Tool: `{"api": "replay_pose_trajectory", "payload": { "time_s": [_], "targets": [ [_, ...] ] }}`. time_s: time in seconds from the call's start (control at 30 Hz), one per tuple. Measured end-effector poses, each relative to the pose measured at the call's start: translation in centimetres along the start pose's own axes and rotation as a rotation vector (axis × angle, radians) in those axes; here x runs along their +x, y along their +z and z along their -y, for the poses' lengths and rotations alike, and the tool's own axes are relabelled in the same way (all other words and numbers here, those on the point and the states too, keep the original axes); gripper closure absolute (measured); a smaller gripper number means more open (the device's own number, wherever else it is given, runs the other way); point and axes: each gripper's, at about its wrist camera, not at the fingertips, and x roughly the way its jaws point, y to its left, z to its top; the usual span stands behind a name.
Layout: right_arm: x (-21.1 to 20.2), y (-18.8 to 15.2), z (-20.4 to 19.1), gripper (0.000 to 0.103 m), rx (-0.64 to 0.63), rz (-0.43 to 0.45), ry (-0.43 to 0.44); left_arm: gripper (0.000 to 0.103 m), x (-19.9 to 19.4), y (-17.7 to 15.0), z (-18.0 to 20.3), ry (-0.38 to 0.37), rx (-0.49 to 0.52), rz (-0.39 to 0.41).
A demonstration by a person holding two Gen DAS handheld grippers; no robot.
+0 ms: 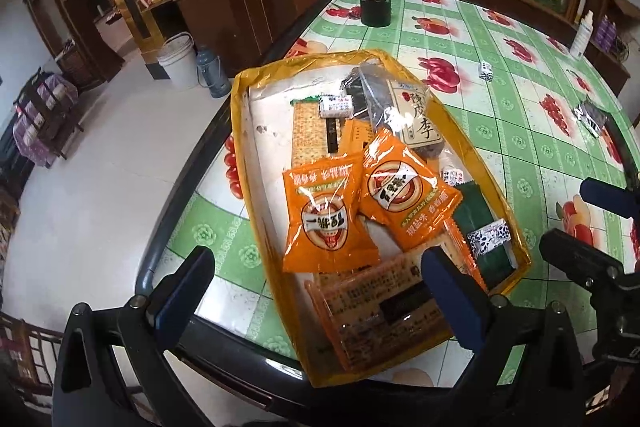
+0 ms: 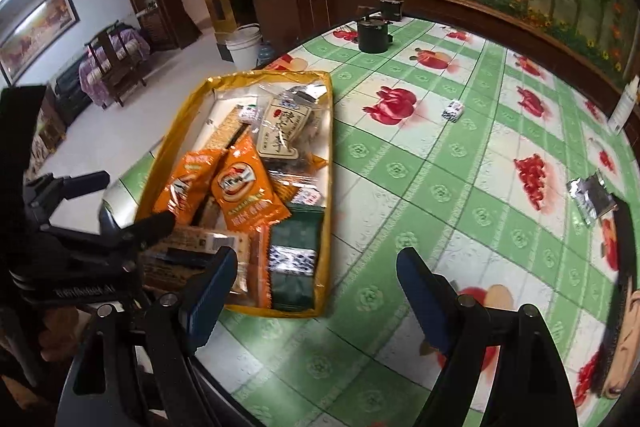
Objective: Organize snacks
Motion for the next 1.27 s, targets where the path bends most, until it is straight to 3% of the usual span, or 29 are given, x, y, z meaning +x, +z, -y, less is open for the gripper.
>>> {"api": "replay_pose_trajectory", "payload": {
  "time_s": [1.27],
  "targets": [
    [-0.4, 0.0, -0.2, 0.017, 0.021, 0.029, 0.027, 0.0, -0.6, 0.4, 0.7, 0.022, 0.021, -0.002]
  ]
}}
